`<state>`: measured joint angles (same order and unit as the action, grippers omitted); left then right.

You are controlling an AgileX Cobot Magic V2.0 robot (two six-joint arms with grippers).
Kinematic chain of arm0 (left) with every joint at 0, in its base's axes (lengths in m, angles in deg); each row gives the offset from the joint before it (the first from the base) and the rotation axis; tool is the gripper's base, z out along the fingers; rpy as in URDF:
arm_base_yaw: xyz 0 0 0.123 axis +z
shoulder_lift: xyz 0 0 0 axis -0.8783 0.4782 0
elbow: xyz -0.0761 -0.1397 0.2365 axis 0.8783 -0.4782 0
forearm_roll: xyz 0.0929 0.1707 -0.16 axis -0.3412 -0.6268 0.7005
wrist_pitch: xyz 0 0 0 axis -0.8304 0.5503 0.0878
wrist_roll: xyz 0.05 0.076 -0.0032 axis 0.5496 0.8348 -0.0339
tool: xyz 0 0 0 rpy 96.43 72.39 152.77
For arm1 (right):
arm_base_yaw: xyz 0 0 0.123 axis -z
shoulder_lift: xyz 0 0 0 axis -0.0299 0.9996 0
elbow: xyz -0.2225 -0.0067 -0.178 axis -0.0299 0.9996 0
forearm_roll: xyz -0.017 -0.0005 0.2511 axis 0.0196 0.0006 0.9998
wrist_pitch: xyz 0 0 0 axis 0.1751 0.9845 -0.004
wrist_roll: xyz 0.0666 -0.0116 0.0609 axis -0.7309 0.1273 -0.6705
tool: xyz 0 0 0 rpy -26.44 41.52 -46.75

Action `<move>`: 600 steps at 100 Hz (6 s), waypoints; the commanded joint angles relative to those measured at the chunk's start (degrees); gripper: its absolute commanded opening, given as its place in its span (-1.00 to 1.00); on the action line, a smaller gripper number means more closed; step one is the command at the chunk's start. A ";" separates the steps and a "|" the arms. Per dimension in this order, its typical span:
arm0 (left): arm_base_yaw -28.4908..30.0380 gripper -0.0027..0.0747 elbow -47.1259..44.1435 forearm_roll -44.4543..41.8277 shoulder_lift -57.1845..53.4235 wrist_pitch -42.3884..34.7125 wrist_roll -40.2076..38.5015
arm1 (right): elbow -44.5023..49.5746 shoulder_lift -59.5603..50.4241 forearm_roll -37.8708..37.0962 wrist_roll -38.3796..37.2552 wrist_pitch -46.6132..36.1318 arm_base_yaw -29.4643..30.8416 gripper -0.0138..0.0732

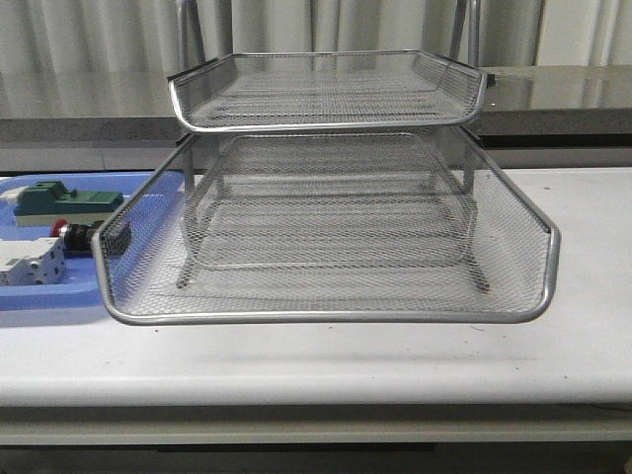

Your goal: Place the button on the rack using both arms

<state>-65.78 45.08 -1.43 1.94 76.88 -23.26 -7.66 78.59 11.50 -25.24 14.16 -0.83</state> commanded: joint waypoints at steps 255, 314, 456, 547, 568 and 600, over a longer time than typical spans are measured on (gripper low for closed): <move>-3.53 0.67 74.27 11.03 77.65 32.66 62.33 | -1.88 0.05 -0.63 0.09 -3.12 0.26 -0.85; -3.53 0.67 74.27 11.03 82.14 32.89 63.70 | -1.88 0.05 -0.63 0.09 -3.12 0.26 -0.85; -2.45 -0.98 89.49 9.96 67.68 39.27 48.79 | -1.88 0.05 -0.63 0.09 -3.12 0.26 -0.85; -25.06 -0.98 60.58 17.23 47.70 39.27 47.44 | -1.88 0.05 -0.63 0.09 -3.12 0.26 -0.85; -30.15 -0.98 60.58 21.46 51.16 39.27 47.44 | -1.88 0.05 -0.63 0.09 -3.12 0.26 -0.85; -33.43 -0.98 60.58 26.04 57.34 37.12 47.44 | -1.88 0.05 -0.63 0.09 -3.12 0.26 -0.85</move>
<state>-98.69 104.32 21.02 61.29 114.28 24.68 -7.66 78.59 11.50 -25.24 14.16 -0.83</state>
